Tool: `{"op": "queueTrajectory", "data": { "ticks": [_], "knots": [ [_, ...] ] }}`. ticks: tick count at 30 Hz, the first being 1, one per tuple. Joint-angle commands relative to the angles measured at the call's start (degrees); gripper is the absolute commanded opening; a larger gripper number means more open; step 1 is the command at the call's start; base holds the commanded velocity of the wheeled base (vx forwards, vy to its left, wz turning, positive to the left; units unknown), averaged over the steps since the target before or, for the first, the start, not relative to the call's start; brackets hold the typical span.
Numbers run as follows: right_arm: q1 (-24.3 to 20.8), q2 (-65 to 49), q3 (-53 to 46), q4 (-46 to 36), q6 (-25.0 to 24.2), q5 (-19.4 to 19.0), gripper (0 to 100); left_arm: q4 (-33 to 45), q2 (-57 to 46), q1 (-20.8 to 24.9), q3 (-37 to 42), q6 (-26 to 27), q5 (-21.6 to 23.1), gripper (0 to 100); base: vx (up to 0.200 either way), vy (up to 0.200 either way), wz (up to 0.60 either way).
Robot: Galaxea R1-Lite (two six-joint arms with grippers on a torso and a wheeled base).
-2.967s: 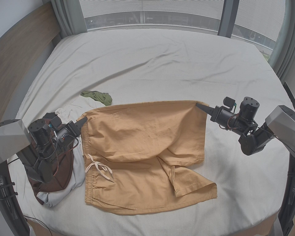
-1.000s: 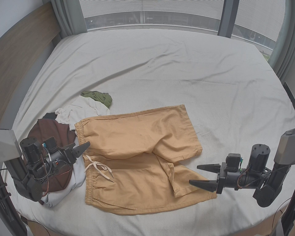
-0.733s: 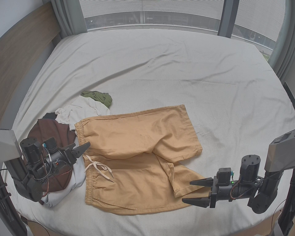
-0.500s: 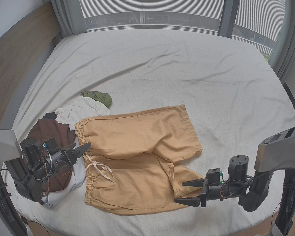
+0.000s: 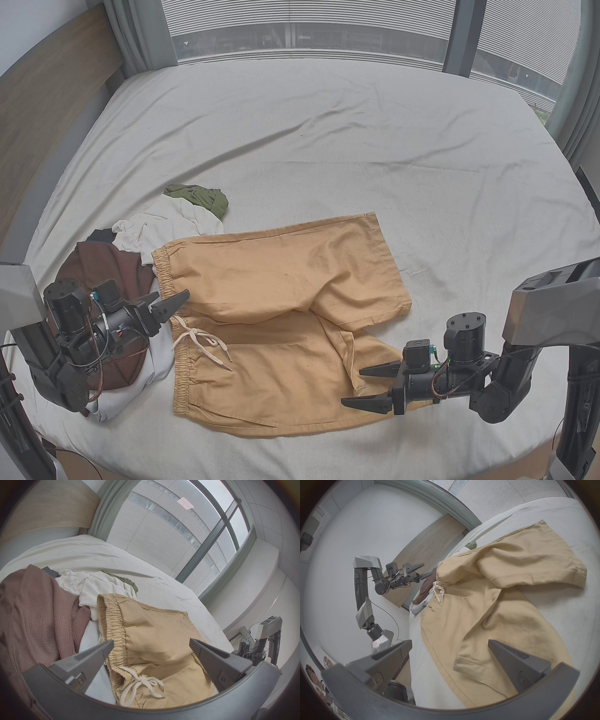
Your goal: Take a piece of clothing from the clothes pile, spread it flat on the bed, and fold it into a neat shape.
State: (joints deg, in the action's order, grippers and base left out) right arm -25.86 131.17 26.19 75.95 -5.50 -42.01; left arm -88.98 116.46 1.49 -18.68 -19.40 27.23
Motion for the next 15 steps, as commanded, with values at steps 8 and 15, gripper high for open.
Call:
{"op": "queueTrajectory", "data": {
  "ticks": [8, 15],
  "knots": [
    [0.37, 2.86, 1.41, -0.19, 0.93, 0.08, 100, -0.14, 0.09, 0.09, -0.22, -0.03, 0.01, 100, 0.0, 0.0, 0.0],
    [0.28, 4.53, 3.26, -0.54, 0.93, 0.08, 100, -0.14, -0.09, 0.18, -0.31, -0.12, 0.01, 100, 0.0, 0.0, 0.0]
  ]
}}
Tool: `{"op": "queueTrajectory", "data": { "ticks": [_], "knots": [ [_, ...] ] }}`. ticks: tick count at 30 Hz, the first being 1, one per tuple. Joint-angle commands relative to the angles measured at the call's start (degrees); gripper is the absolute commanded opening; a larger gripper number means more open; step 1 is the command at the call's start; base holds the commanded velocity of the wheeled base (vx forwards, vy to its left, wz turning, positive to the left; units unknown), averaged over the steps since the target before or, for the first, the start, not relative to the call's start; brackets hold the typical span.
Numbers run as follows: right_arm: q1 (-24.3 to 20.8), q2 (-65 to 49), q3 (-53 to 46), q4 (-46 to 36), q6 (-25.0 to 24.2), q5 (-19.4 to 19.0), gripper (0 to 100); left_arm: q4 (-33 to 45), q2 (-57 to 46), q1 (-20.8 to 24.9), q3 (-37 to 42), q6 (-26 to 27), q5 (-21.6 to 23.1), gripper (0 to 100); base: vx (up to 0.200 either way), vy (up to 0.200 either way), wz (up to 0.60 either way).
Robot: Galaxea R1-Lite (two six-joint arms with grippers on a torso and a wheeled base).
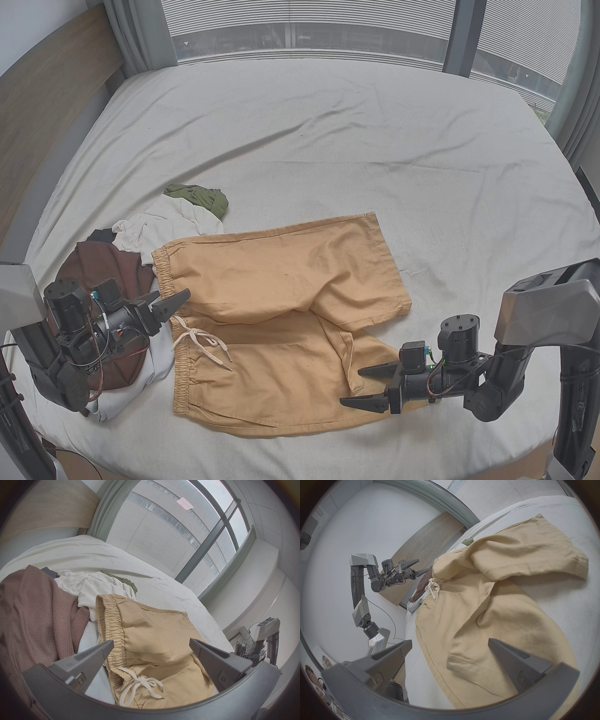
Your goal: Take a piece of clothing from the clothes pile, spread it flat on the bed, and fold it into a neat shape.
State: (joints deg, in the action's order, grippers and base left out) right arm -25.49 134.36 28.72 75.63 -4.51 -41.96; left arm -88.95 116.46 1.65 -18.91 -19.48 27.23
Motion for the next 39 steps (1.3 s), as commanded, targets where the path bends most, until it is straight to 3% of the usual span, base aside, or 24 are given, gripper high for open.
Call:
{"op": "queueTrajectory", "data": {
  "ticks": [1, 10, 14, 17, 22, 27, 37, 39],
  "knots": [
    [0.0, 1.43, 0.99, -0.66, -0.06, 0.04, 100, -0.17, -0.09, 0.02, -0.08, -0.03, 0.01, 100, 0.0, 0.0, 0.0],
    [1.5, -3.85, 1.07, -1.45, 0.38, 0.04, 100, -0.17, -0.27, -0.06, -0.6, -0.21, 0.01, 100, 0.0, 0.0, 0.0],
    [-0.53, -12.2, -6.05, -2.51, 0.03, 0.3, 100, -0.17, -0.18, 0.02, -0.78, -0.21, 0.01, 100, 0.0, 0.0, 0.0],
    [-2.11, -14.57, -10.35, -4.79, 0.03, 3.38, 100, -0.17, -0.09, 0.02, -1.04, -0.21, 0.01, 100, 0.0, 0.0, 0.0],
    [-3.16, -13.16, -13.96, -4.88, -0.24, 4.96, 100, -0.17, 0.0, 0.02, -1.04, -0.21, 0.01, 100, 0.0, 0.0, 0.0],
    [-3.86, -6.66, -13.6, -4.0, -1.99, 8.91, 100, -0.17, 0.17, 0.02, -1.04, -0.21, 0.01, 100, 0.0, 0.0, 0.0],
    [-6.85, -3.23, -8.42, -4.88, -5.51, 10.67, 100, -0.17, 0.17, 0.02, -1.04, -0.29, -0.08, 100, 0.0, 0.0, 0.0],
    [-8.08, -3.23, -6.4, -4.88, -8.67, 10.67, 100, -0.25, 0.09, -0.15, -1.04, -0.29, 0.01, 100, 0.0, 0.0, 0.0]
  ]
}}
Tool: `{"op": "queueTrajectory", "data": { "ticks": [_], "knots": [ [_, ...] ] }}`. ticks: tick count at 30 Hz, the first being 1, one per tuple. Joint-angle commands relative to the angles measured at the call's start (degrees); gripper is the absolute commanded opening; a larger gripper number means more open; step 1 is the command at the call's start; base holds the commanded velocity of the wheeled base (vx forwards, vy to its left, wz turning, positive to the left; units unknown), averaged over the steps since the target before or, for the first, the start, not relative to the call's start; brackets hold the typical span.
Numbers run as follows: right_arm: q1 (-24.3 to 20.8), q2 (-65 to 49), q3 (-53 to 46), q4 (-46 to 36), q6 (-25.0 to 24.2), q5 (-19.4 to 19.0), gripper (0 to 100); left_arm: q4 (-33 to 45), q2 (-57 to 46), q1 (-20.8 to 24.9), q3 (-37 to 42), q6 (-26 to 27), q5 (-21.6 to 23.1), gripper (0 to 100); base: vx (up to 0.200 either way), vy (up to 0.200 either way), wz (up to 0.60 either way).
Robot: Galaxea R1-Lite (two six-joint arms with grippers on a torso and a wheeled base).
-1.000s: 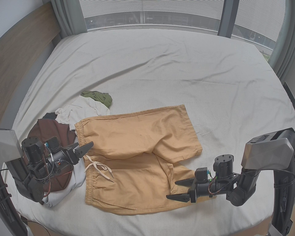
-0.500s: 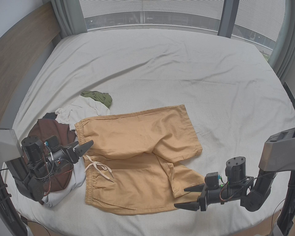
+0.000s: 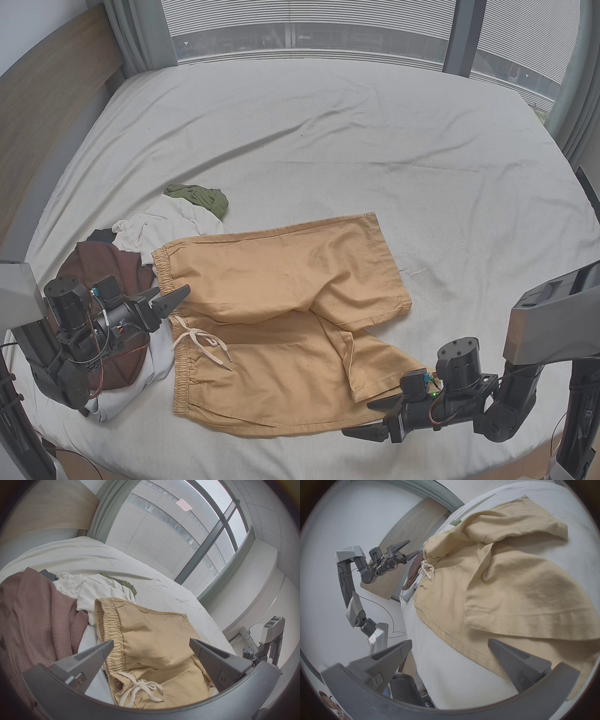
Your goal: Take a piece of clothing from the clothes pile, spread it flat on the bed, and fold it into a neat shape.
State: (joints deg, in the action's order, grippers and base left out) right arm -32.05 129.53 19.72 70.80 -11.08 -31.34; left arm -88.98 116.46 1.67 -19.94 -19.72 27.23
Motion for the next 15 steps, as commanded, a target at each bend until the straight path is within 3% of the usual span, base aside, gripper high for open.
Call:
{"op": "queueTrajectory", "data": {
  "ticks": [1, 4, 15],
  "knots": [
    [-1.53, 1.61, 2.6, -0.05, -2.1, 0.05, 100, -0.23, 0.09, -0.18, -0.01, -0.05, 0.01, 100, 0.0, 0.0, 0.0],
    [-1.7, 0.99, 4.88, 0.3, -4.21, 0.23, 100, -0.14, 0.09, -0.26, -0.1, -0.05, 0.01, 100, 0.0, 0.0, 0.0],
    [-1.09, -0.41, 6.82, 0.74, -4.3, 4.1, 100, -0.14, 0.17, 0.0, -0.27, -0.05, 0.01, 100, 0.0, 0.0, 0.0]
  ]
}}
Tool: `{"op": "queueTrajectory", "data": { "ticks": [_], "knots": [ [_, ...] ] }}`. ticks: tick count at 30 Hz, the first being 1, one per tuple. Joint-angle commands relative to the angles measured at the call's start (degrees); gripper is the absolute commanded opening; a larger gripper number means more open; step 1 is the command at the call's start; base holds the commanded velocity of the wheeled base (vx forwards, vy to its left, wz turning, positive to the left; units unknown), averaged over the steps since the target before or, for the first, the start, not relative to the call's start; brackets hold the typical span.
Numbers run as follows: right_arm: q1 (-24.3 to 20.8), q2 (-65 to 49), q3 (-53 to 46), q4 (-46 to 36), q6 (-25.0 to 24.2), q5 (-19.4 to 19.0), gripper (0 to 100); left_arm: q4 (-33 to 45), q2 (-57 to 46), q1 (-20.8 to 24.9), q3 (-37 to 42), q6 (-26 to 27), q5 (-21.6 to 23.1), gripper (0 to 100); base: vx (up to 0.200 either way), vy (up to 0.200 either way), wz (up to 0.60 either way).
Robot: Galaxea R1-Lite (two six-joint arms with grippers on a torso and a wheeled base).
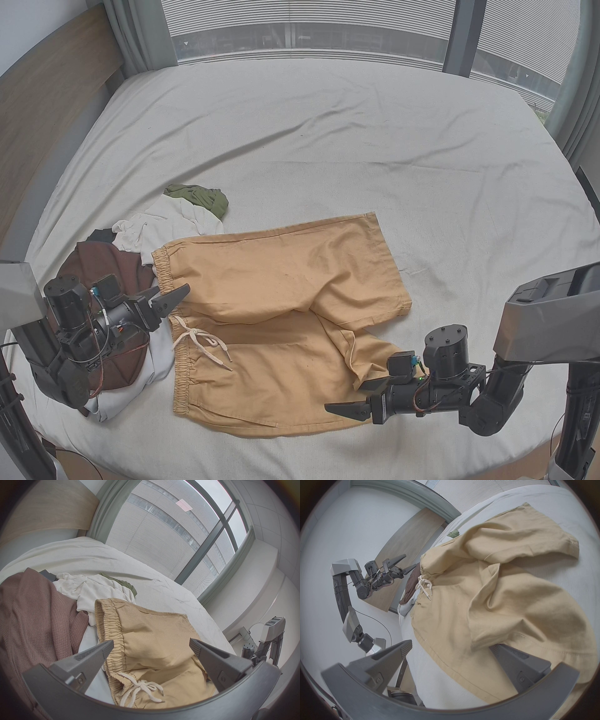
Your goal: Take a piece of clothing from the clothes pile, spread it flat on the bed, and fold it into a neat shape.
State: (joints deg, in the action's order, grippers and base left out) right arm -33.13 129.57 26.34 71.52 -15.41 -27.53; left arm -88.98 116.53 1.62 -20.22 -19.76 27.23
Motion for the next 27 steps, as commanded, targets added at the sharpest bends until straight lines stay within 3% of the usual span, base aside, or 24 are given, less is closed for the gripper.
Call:
{"op": "queueTrajectory", "data": {
  "ticks": [1, 13, 14, 22, 27],
  "knots": [
    [0.0, -0.37, 0.2, 0.02, 0.03, 0.37, 100, -0.23, 0.1, 0.05, 0.01, -0.01, 0.01, 100, 0.0, 0.0, 0.0],
    [0.0, -0.29, 0.29, -0.07, -0.76, 4.76, 100, -0.14, 0.1, 0.31, 0.01, -0.01, -0.08, 100, 0.0, 0.0, 0.0],
    [0.09, -0.29, 0.37, -0.07, -0.94, 4.85, 0, -0.14, 0.01, 0.31, 0.1, -0.01, -0.08, 100, 0.0, 0.0, 0.0],
    [0.18, -0.9, 0.11, -0.59, -1.2, 5.29, 0, -0.14, -0.16, 0.4, 0.1, -0.01, 0.01, 100, 0.0, 0.0, 0.0],
    [0.53, -2.92, -0.77, -0.68, -1.2, 7.75, 0, -0.23, -0.16, 0.66, 0.1, -0.01, 0.01, 100, 0.0, 0.0, 0.0]
  ]
}}
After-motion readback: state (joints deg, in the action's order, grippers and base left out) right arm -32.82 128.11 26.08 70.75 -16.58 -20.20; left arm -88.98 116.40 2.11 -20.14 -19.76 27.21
